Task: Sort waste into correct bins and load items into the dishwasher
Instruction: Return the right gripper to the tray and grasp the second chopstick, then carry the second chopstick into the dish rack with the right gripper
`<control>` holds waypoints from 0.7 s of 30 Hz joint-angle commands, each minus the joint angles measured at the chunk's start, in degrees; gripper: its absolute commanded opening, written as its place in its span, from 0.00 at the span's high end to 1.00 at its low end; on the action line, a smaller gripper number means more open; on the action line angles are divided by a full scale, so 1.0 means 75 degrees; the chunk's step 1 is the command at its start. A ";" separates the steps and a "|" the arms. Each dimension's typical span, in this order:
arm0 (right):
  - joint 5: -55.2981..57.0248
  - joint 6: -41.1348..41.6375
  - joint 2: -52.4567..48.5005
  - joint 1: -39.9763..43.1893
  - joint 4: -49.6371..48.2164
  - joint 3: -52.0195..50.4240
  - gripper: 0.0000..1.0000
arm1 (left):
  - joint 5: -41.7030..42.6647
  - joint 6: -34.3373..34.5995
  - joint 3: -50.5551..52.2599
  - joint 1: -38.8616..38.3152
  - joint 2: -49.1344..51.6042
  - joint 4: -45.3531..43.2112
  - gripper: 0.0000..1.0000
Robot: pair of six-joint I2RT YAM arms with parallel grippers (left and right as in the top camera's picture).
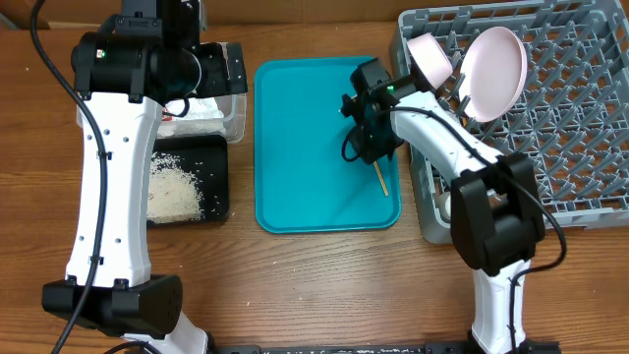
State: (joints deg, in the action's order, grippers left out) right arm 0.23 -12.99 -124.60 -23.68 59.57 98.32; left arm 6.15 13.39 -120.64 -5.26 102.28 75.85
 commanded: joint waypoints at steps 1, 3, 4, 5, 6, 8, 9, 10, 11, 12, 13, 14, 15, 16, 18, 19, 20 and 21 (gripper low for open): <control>-0.0041 -0.0280 -0.0323 -0.0020 -0.0070 -0.0017 0.59 | -0.0052 0.0047 -0.0082 -0.0052 -0.0052 0.0000 0.00; -0.0041 -0.0277 -0.0501 -0.0020 -0.0114 -0.0017 0.59 | -0.0055 0.0050 -0.0082 -0.0052 -0.0052 0.0000 0.00; -0.0041 -0.0277 -0.0580 -0.0020 -0.0134 -0.0017 0.59 | -0.0055 0.0050 -0.0082 -0.0052 -0.0052 0.0003 0.00; -0.0041 -0.0274 -0.0632 -0.0020 -0.0137 -0.0017 0.59 | -0.0055 0.0047 -0.0082 -0.0052 -0.0052 0.0003 0.00; -0.0041 -0.0274 -0.0714 -0.0020 -0.0143 -0.0017 0.60 | -0.0055 0.0050 -0.0082 -0.0052 -0.0052 0.0000 0.00; -0.0041 -0.0271 -0.0816 -0.0020 -0.0137 -0.0017 0.60 | -0.0055 0.0047 -0.0082 -0.0052 -0.0052 0.0003 0.00; -0.0044 -0.0268 -0.0851 -0.0020 -0.0111 -0.0017 0.65 | -0.0055 0.0047 -0.0082 -0.0052 -0.0052 0.0003 0.00; -0.0044 -0.0268 -0.0871 -0.0020 -0.0102 -0.0017 0.69 | -0.0055 0.0047 -0.0082 -0.0052 -0.0052 0.0000 0.00; -0.0044 -0.0265 -0.0886 -0.0020 -0.0079 -0.0017 0.82 | -0.0055 0.0047 -0.0082 -0.0052 -0.0052 0.0003 0.00; -0.0047 -0.0181 -0.0892 -0.0020 -0.0073 -0.0017 0.89 | -0.0055 0.0047 -0.0082 -0.0052 -0.0052 0.0000 0.00; -0.0041 -0.0079 -0.0892 -0.0020 -0.0085 -0.0017 0.92 | -0.0055 0.0047 -0.0082 -0.0052 -0.0052 0.0000 0.00; -0.0047 -0.0061 -0.0892 -0.0020 -0.0102 -0.0017 0.93 | -0.0055 0.0047 -0.0082 -0.0052 -0.0052 0.0003 0.00; -0.0047 -0.0035 -0.0892 -0.0020 -0.0108 -0.0017 0.94 | -0.0055 0.0047 -0.0082 -0.0052 -0.0052 0.0003 0.00; -0.0052 -0.0026 -0.0892 -0.0020 -0.0111 -0.0017 0.95 | -0.0055 0.0047 -0.0082 -0.0052 -0.0052 0.0000 0.00; -0.0061 0.0146 -0.0892 -0.0020 -0.0122 -0.0017 0.96 | -0.0055 0.0050 -0.0082 -0.0052 -0.0052 0.0000 0.00; -0.0102 0.0230 -0.0892 -0.0020 -0.0134 -0.0015 0.96 | -0.0055 0.0047 -0.0082 -0.0052 -0.0052 0.0003 0.00; -0.0163 0.0329 -0.0889 -0.0020 -0.0131 -0.0006 0.96 | -0.0055 0.0047 -0.0082 -0.0052 -0.0052 0.0003 0.00; -0.0280 0.0402 -0.0886 -0.0020 -0.0102 0.0023 0.96 | -0.0055 0.0050 -0.0082 -0.0052 -0.0052 0.0003 0.00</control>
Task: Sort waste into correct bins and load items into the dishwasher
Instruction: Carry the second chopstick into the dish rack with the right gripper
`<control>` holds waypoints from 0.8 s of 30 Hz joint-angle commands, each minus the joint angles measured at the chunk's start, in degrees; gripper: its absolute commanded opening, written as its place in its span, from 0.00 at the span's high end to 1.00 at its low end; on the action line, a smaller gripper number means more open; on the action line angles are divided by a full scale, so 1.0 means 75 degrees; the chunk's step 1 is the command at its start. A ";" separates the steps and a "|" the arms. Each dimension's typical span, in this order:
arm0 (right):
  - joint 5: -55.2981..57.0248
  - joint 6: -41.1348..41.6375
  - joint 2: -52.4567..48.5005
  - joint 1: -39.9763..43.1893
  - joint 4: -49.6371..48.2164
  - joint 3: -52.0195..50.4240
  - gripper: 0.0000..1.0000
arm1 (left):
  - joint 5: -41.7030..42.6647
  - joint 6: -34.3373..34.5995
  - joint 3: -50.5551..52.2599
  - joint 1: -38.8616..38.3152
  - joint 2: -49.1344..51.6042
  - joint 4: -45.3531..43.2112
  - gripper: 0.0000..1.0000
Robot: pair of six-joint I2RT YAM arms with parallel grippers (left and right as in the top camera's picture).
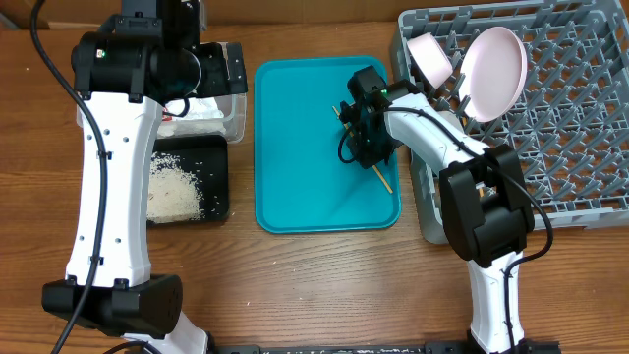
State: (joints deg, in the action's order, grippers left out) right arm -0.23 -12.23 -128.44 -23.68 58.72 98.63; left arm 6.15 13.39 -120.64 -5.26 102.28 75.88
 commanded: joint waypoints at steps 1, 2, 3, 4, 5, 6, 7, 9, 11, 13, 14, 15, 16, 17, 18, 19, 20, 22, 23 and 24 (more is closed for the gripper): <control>-0.0402 0.0431 -0.0361 -0.0020 0.0073 0.0044 0.96 | -0.0055 0.0047 -0.0082 -0.0052 -0.0052 -0.0003 0.00; -0.0589 0.0527 -0.0341 -0.0020 0.0163 0.0119 0.96 | -0.0055 0.0047 -0.0082 -0.0052 -0.0052 0.0000 0.00; -0.0839 0.0574 -0.0303 -0.0020 0.0297 0.0233 0.96 | -0.0055 0.0047 -0.0082 -0.0052 -0.0052 0.0000 0.00; -0.1026 0.0586 -0.0248 -0.0020 0.0417 0.0335 0.96 | -0.0055 0.0047 -0.0082 -0.0052 -0.0052 0.0000 0.00; -0.1233 0.0589 -0.0143 -0.0012 0.0568 0.0472 0.96 | -0.0055 0.0047 -0.0082 -0.0052 -0.0052 0.0000 0.00; -0.1370 0.0615 0.0012 -0.0006 0.0740 0.0635 0.96 | -0.0055 0.0047 -0.0082 -0.0052 -0.0052 -0.0003 0.00; -0.1393 0.0618 0.0093 -0.0003 0.0831 0.0717 0.96 | -0.0055 0.0047 -0.0082 -0.0052 -0.0052 -0.0003 0.00; -0.1381 0.0664 0.0469 -0.0003 0.1186 0.1049 0.96 | -0.0055 0.0047 -0.0082 -0.0052 -0.0052 -0.0003 0.00; -0.1373 0.0664 0.0828 0.0017 0.1527 0.1326 0.96 | -0.0052 0.0050 -0.0082 -0.0052 -0.0052 0.0000 0.00; -0.1343 0.0664 0.1256 0.0085 0.1944 0.1626 0.96 | -0.0052 0.0047 -0.0082 -0.0055 -0.0052 0.0000 0.00; -0.1329 0.0667 0.1469 0.0137 0.2104 0.1740 0.96 | -0.0055 0.0047 -0.0082 -0.0055 -0.0052 0.0000 0.00; -0.1320 0.0667 0.1926 0.0289 0.2416 0.1958 0.96 | -0.0055 0.0050 -0.0082 -0.0052 -0.0052 -0.0003 0.00; -0.1320 0.0667 0.2279 0.0446 0.2579 0.2069 0.96 | -0.0055 0.0050 -0.0082 -0.0052 -0.0052 0.0000 0.00; -0.1303 0.0667 0.2454 0.0533 0.2637 0.2098 0.96 | -0.0052 0.0050 -0.0082 -0.0052 -0.0052 -0.0003 0.00; -0.1244 0.0667 0.2690 0.0667 0.2699 0.2107 0.96 | -0.0055 0.0050 -0.0082 -0.0052 -0.0052 -0.0003 0.00; -0.1142 0.0667 0.2906 0.0801 0.2771 0.2107 0.96 | -0.0055 0.0050 -0.0082 -0.0052 -0.0052 -0.0003 0.00; -0.0973 0.0667 0.3104 0.0956 0.2862 0.2107 0.96 | -0.0055 0.0047 -0.0082 -0.0052 -0.0052 0.0000 0.00; -0.0428 0.0662 0.3421 0.1338 0.3121 0.2104 0.96 | -0.0052 0.0047 -0.0082 -0.0052 -0.0052 -0.0003 0.00; -0.0224 0.0659 0.3462 0.1448 0.3232 0.2104 0.96 | -0.0055 0.0047 -0.0082 -0.0052 -0.0052 0.0000 0.00; 0.0105 0.0659 0.3480 0.1603 0.3430 0.2104 0.96 | -0.0055 0.0047 -0.0082 -0.0052 -0.0052 0.0000 0.00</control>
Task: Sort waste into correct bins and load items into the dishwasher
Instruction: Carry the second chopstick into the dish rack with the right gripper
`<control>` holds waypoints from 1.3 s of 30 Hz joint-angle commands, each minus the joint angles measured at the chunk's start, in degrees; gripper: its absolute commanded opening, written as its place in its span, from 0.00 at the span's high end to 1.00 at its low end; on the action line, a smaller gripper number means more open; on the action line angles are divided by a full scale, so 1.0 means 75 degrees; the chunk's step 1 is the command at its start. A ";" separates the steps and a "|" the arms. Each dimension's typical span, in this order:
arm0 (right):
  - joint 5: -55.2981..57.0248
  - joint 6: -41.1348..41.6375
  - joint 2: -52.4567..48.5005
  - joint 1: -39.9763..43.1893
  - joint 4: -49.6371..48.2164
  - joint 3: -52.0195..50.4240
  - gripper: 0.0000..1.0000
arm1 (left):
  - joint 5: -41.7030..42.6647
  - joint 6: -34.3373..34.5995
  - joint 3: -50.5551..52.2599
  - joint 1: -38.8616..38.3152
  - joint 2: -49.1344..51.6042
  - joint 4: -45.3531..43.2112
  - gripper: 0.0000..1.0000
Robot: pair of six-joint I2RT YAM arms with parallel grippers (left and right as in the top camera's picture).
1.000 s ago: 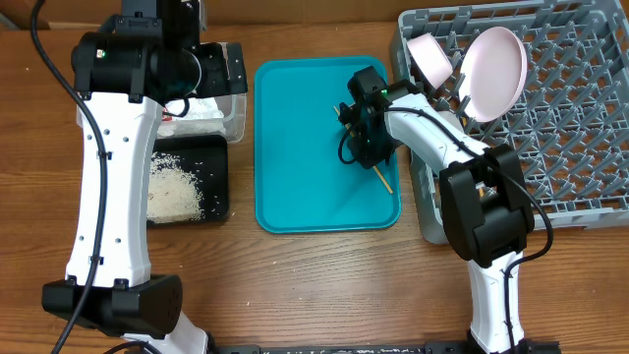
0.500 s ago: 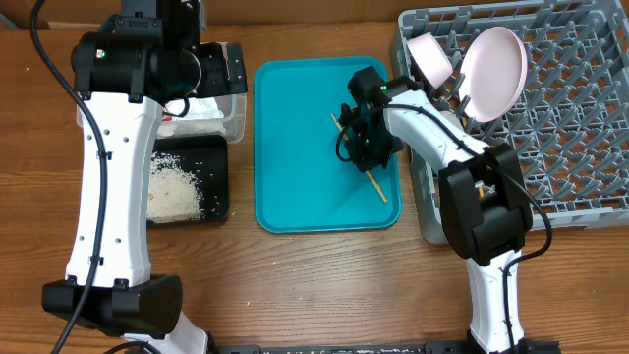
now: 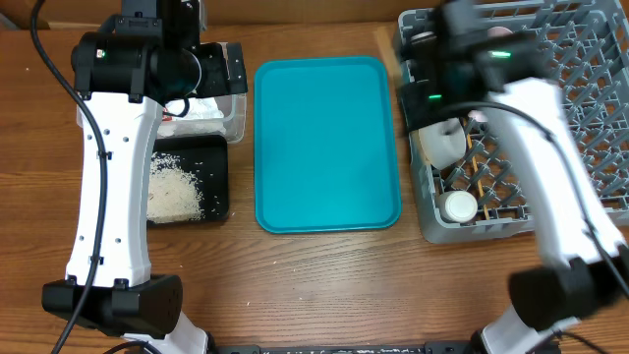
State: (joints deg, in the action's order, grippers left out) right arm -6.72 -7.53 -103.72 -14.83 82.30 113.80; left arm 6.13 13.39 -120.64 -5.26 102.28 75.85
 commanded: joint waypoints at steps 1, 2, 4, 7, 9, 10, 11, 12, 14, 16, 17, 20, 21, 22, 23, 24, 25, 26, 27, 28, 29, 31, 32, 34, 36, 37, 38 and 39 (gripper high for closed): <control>0.1274 0.0029 0.0184 0.0557 0.0498 0.0076 0.96 | -0.0052 0.0050 -0.0082 -0.0052 -0.0052 0.0003 0.00; 0.1486 0.0029 0.0160 0.0662 0.0673 0.0029 0.96 | -0.0052 0.0047 -0.0082 -0.0052 -0.0052 0.0003 0.00; 0.1880 -0.0012 0.0154 0.0857 0.0889 -0.0219 0.96 | -0.0052 0.0050 -0.0082 -0.0052 -0.0052 0.0003 0.00; 0.2436 -0.0017 0.0154 0.1122 0.0839 -0.0868 0.96 | -0.0052 0.0047 -0.0082 -0.0052 -0.0052 0.0003 0.00; 0.2597 -0.0015 0.0154 0.1274 0.0641 -0.1355 0.96 | -0.0052 0.0047 -0.0082 -0.0052 -0.0052 0.0003 0.00; 0.2626 -0.0017 0.0154 0.1323 0.0525 -0.1542 0.96 | -0.0052 0.0047 -0.0082 -0.0052 -0.0052 0.0003 0.00; 0.2681 -0.0017 0.0154 0.1405 0.0318 -0.1807 0.96 | -0.0052 0.0050 -0.0082 -0.0052 -0.0052 0.0000 0.00; 0.2792 -0.0020 0.0154 0.1460 0.0108 -0.2011 0.96 | -0.0052 0.0047 -0.0082 -0.0052 -0.0052 0.0000 0.00; 0.3287 -0.0026 0.0154 0.1652 -0.0495 -0.2605 0.96 | -0.0052 0.0050 -0.0082 -0.0052 -0.0052 0.0000 0.00; 0.3497 -0.0067 0.0154 0.1786 -0.0807 -0.2906 0.96 | -0.0052 0.0047 -0.0082 -0.0052 -0.0052 0.0000 0.00; 0.3485 -0.0169 0.0154 0.1859 -0.0950 -0.3045 0.96 | -0.0050 0.0050 -0.0082 -0.0052 -0.0052 0.0000 0.00; 0.3488 -0.0565 0.0143 0.1990 -0.1102 -0.3290 0.96 | -0.0052 0.0047 -0.0082 -0.0052 -0.0052 0.0000 0.00; 0.3491 -0.0697 0.0143 0.2020 -0.1113 -0.3334 0.96 | -0.0050 0.0047 -0.0082 -0.0052 -0.0052 0.0003 0.00; 0.3488 -0.0784 0.0143 0.2040 -0.1128 -0.3348 0.94 | -0.0052 0.0047 -0.0082 -0.0052 -0.0052 0.0000 0.00; 0.3491 -0.0804 0.0143 0.2052 -0.1142 -0.3348 0.79 | -0.0050 0.0050 -0.0082 -0.0052 -0.0052 0.0003 0.00; 0.3488 -0.0804 0.0143 0.2060 -0.1145 -0.3348 0.65 | -0.0052 0.0047 -0.0082 -0.0052 -0.0052 0.0003 0.00; 0.3491 -0.0804 0.0143 0.2060 -0.1145 -0.3348 0.62 | -0.0050 0.0047 -0.0082 -0.0052 -0.0052 0.0000 0.00; 0.3488 -0.0801 0.0143 0.2060 -0.1145 -0.3348 0.59 | -0.0050 0.0047 -0.0082 -0.0052 -0.0052 0.0003 0.00; 0.3474 -0.0799 0.0143 0.2060 -0.1157 -0.3348 0.57 | -0.0052 0.0047 -0.0082 -0.0052 -0.0052 0.0000 0.00; 0.3305 -0.0801 0.0143 0.2060 -0.1212 -0.3348 0.54 | -0.0052 0.0047 -0.0082 -0.0052 -0.0052 0.0003 0.00; 0.3089 -0.0801 0.0143 0.2060 -0.1279 -0.3334 0.49 | -0.0052 0.0047 -0.0082 -0.0052 -0.0052 0.0000 0.00; 0.2282 -0.0799 0.0146 0.2037 -0.1349 -0.3223 0.42 | -0.0050 0.0050 -0.0082 -0.0052 -0.0052 0.0000 0.00; 0.2014 -0.0799 0.0146 0.2020 -0.1343 -0.3156 0.40 | -0.0050 0.0047 -0.0082 -0.0052 -0.0052 0.0000 0.00; 0.1501 -0.0799 0.0181 0.1970 -0.1320 -0.2984 0.37 | -0.0050 0.0050 -0.0082 -0.0052 -0.0052 0.0000 0.00; 0.1005 -0.0799 0.0271 0.1891 -0.1207 -0.2704 0.34 | -0.0052 0.0047 -0.0082 -0.0052 -0.0052 0.0003 0.00; 0.0755 -0.0801 0.0344 0.1839 -0.1125 -0.2532 0.31 | -0.0052 0.0047 -0.0082 -0.0052 -0.0052 0.0003 0.00; 0.0539 -0.0801 0.0443 0.1781 -0.1032 -0.2346 0.28 | -0.0052 0.0050 -0.0082 -0.0052 -0.0052 0.0003 0.00; 0.0312 -0.0799 0.0562 0.1711 -0.0938 -0.2145 0.24 | -0.0052 0.0050 -0.0082 -0.0052 -0.0052 0.0000 0.00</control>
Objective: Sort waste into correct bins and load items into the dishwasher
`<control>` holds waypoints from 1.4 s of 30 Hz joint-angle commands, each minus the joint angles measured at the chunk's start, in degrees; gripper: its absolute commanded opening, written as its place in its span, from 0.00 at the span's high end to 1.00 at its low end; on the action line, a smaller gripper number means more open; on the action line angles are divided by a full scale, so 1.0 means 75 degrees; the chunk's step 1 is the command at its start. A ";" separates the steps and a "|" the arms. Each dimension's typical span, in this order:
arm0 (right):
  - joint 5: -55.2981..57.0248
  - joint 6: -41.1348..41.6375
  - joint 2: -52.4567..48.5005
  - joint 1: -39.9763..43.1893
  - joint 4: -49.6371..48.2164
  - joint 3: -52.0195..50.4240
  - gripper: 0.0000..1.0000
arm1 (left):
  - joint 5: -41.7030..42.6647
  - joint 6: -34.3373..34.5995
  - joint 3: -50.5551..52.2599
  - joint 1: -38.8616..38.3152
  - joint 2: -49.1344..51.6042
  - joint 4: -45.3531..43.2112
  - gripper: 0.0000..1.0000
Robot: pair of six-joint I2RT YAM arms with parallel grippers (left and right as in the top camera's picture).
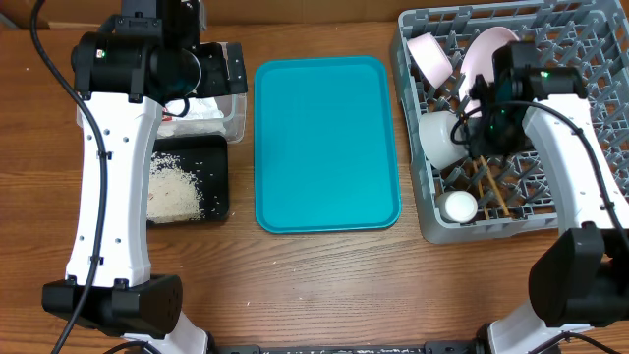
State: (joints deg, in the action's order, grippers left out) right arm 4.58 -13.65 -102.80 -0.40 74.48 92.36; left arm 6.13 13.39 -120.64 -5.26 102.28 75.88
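Observation:
The teal tray (327, 143) in the middle of the table is bare. To its right stands the grey dishwasher rack (590, 128). My right gripper (486, 133) is low over the rack's left part, beside a white cup (437, 140). Brown chopsticks (488, 192) stick out of the rack just below its fingers; whether the fingers still grip one is hidden by the wrist. My left gripper (224, 67) hangs over the clear bin (211, 108) at the back left, its jaws not readable.
In the rack are a pink bowl (429, 57), a pink plate (491, 54) and a small white cup (458, 205). A black tray with spilled rice (182, 182) lies in front of the clear bin. The left arm's column stands along the table's left side.
The right arm, blurred over the rack's back left corner before, now reaches down into the rack's left section above the chopsticks. The left arm has not moved.
My right gripper was down on a chopstick at the teal tray's right side. Then the stick was tilted in its fingers. Then the tray was bare and the arm was over the rack. Now the gripper is low in the rack by the chopsticks.

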 commanded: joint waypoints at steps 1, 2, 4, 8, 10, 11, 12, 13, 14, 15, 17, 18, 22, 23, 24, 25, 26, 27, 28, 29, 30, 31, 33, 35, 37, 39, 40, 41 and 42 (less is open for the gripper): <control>-0.1419 0.0015 0.0577 -0.0291 0.0184 0.0921 0.21 | -0.0052 0.0050 -0.0082 -0.0052 -0.0052 0.0000 0.00; -0.1632 0.0017 0.0731 -0.0370 0.0256 0.1137 0.11 | -0.0050 0.0047 -0.0082 -0.0052 -0.0052 -0.0003 0.00; -0.2238 0.0055 0.1102 -0.0545 0.0338 0.1585 0.00 | -0.0052 0.0047 -0.0082 -0.0052 -0.0052 -0.0003 0.00; -0.3276 0.0055 0.1856 -0.0839 0.0583 0.2127 0.00 | -0.0052 0.0050 -0.0082 -0.0052 -0.0052 -0.0003 0.00; -0.3803 0.0096 0.2232 -0.0950 0.0775 0.2194 0.00 | -0.0052 0.0047 -0.0082 -0.0052 -0.0052 0.0000 0.00; -0.4130 0.0143 0.2407 -0.0994 0.0836 0.2194 0.00 | -0.0052 0.0047 -0.0082 -0.0052 -0.0052 0.0000 0.00; -0.4325 0.0195 0.2567 -0.1029 0.0845 0.2194 0.00 | -0.0050 0.0047 -0.0082 -0.0052 -0.0052 -0.0003 0.00; -0.4342 0.0195 0.2681 -0.1032 0.0842 0.2194 0.00 | -0.0052 0.0047 -0.0082 -0.0052 -0.0052 0.0000 0.00; -0.4339 0.0192 0.2774 -0.1032 0.0845 0.2194 0.00 | -0.0052 0.0047 -0.0082 -0.0052 -0.0052 -0.0003 0.00; -0.4339 0.0192 0.2841 -0.1032 0.0845 0.2194 0.00 | -0.0050 0.0047 -0.0082 -0.0052 -0.0052 -0.0003 0.00; -0.4336 0.0192 0.2908 -0.1032 0.0845 0.2194 0.00 | -0.0052 0.0047 -0.0082 -0.0052 -0.0052 0.0000 0.00; -0.4339 0.0192 0.2908 -0.1032 0.0845 0.2194 0.00 | -0.0050 0.0047 -0.0082 -0.0052 -0.0052 0.0000 0.00; -0.4334 0.0192 0.2856 -0.1032 0.0982 0.2171 0.00 | -0.0052 0.0047 -0.0082 -0.0052 -0.0052 0.0000 0.00; -0.4287 0.0189 0.2847 -0.1032 0.1000 0.2145 0.00 | -0.0052 0.0047 -0.0082 -0.0052 -0.0052 0.0000 0.00; -0.4141 0.0189 0.2836 -0.1032 0.0973 0.2090 0.00 | -0.0050 0.0050 -0.0082 -0.0052 -0.0052 0.0000 0.00; -0.3975 0.0189 0.2833 -0.1032 0.0933 0.2028 0.00 | -0.0052 0.0047 -0.0082 -0.0052 -0.0052 -0.0003 0.00; -0.3809 0.0189 0.2833 -0.1032 0.0848 0.1941 0.00 | -0.0052 0.0047 -0.0082 -0.0052 -0.0052 0.0000 0.00; -0.3669 0.0189 0.2836 -0.1032 0.0685 0.1830 0.00 | -0.0052 0.0047 -0.0082 -0.0052 -0.0052 0.0000 0.00; -0.3567 0.0189 0.2879 -0.1029 0.0402 0.1673 0.00 | -0.0052 0.0047 -0.0082 -0.0052 -0.0052 0.0000 0.00; -0.3515 0.0187 0.2920 -0.1029 0.0149 0.1530 0.00 | -0.0052 0.0050 -0.0082 -0.0052 -0.0052 0.0000 0.00; -0.3474 0.0189 0.3013 -0.1032 -0.0221 0.1303 0.00 | -0.0052 0.0050 -0.0082 -0.0052 -0.0052 0.0000 0.00; -0.3474 0.0192 0.3121 -0.1029 -0.0624 0.1026 0.00 | -0.0052 0.0050 -0.0082 -0.0052 -0.0052 0.0000 0.00; -0.3474 0.0192 0.3488 -0.1029 -0.1571 0.0245 0.00 | -0.0050 0.0047 -0.0082 -0.0052 -0.0052 -0.0003 0.00; -0.3471 0.0192 0.3926 -0.1029 -0.2428 -0.0624 0.00 | -0.0050 0.0050 -0.0082 -0.0052 -0.0052 -0.0003 0.00; -0.3404 0.0242 0.4459 -0.1008 -0.3284 -0.1614 0.00 | -0.0052 0.0050 -0.0082 -0.0052 -0.0052 0.0000 0.00; -0.3299 0.0294 0.5109 -0.0965 -0.4103 -0.2684 0.00 | -0.0052 0.0047 -0.0082 -0.0052 -0.0052 -0.0003 0.00; -0.3188 0.0420 0.5467 -0.0947 -0.4505 -0.3217 0.00 | -0.0052 0.0047 -0.0082 -0.0052 -0.0052 0.0000 0.00; -0.3048 0.0621 0.5896 -0.0924 -0.4966 -0.3844 0.00 | -0.0050 0.0050 -0.0082 -0.0052 -0.0052 0.0000 0.00; -0.2917 0.0787 0.6231 -0.0921 -0.5272 -0.4287 0.00 | -0.0052 0.0047 -0.0082 -0.0052 -0.0052 -0.0003 0.00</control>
State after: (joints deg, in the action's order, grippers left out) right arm -20.23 -11.03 -63.44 -7.84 38.26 67.85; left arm 6.11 13.39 -120.64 -5.26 102.28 75.83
